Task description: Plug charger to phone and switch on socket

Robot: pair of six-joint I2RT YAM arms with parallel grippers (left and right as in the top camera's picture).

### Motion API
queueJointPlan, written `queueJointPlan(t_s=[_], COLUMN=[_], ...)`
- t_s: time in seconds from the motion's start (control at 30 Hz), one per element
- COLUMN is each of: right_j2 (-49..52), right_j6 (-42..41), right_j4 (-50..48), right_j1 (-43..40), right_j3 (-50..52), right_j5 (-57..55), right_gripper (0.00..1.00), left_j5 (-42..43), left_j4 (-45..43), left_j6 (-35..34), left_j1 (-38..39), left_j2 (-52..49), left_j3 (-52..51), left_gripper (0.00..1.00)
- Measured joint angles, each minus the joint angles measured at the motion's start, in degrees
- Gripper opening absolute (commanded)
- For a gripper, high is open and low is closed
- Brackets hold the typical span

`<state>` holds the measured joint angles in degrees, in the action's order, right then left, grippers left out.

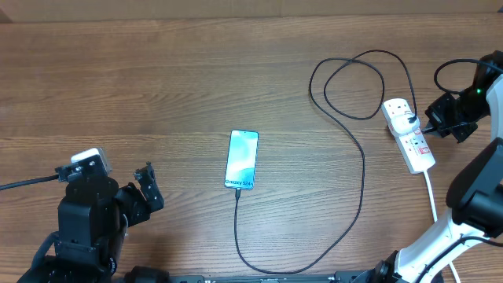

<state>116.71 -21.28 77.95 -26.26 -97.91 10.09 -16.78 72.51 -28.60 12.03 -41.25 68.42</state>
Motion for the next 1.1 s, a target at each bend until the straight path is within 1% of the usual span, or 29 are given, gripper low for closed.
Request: queueJointPlan(t_s=[0.27, 1.1], right_j2=[2.8, 6.6], right_j6=[0.3, 0.3], right_j4=[-2.5, -6.5], right_j1=[0.0, -0.4], right_j3=[0.0, -0.2], right_j5=[0.2, 1.0], right_gripper=[0.04, 0.04], left_j5=[0.0, 0.0], left_j4=[0.2, 0.2], left_j6=[0.0, 0.0], left_j1=[0.0, 0.0], left_j2=[0.0, 0.0], left_j3=[0.0, 0.0], left_gripper=[1.00, 1.00])
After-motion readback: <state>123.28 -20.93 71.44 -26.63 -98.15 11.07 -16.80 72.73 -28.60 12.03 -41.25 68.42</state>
